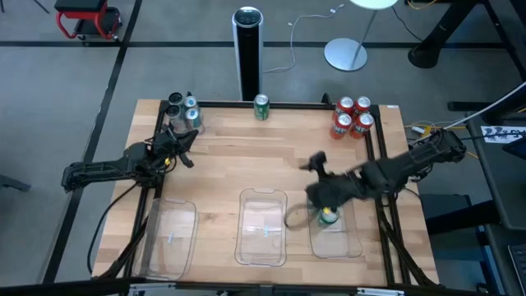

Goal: Sort soda cans
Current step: Adjust the middle transparent bin

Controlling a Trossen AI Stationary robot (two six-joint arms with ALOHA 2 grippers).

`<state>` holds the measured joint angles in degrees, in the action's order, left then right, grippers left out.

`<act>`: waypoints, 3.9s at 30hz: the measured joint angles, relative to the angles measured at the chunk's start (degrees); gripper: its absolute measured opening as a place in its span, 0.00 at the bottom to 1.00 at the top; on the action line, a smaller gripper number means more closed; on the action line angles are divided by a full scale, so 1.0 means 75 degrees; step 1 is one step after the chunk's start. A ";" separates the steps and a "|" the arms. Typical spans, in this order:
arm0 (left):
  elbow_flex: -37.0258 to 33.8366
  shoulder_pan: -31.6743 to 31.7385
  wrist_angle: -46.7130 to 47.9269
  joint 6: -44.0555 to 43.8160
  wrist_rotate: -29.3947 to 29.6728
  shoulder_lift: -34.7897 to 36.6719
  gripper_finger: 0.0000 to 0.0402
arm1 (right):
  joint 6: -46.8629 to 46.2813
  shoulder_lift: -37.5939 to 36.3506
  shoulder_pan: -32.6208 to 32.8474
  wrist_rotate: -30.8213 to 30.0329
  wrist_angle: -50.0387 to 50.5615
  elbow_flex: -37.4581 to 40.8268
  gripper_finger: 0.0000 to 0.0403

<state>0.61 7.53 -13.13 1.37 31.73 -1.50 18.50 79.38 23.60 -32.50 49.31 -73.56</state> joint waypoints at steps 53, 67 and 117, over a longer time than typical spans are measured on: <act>-0.0001 0.0003 -0.0113 0.0073 0.0000 0.0003 0.00 | 0.4374 0.4950 -0.7629 0.5170 -0.3927 -0.3946 0.93; -0.0001 0.0003 -0.0085 0.0001 0.0000 0.0003 0.00 | 0.3597 0.5652 -0.8158 0.6472 -0.3860 -0.3946 0.93; -0.0001 0.0000 0.0090 -0.0169 0.0002 0.0003 0.00 | 0.3696 0.3642 -0.3071 0.5058 0.0234 -0.3940 0.93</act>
<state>0.60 7.53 -12.45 0.10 31.74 -1.48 46.22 106.69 0.56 5.44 51.07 -103.11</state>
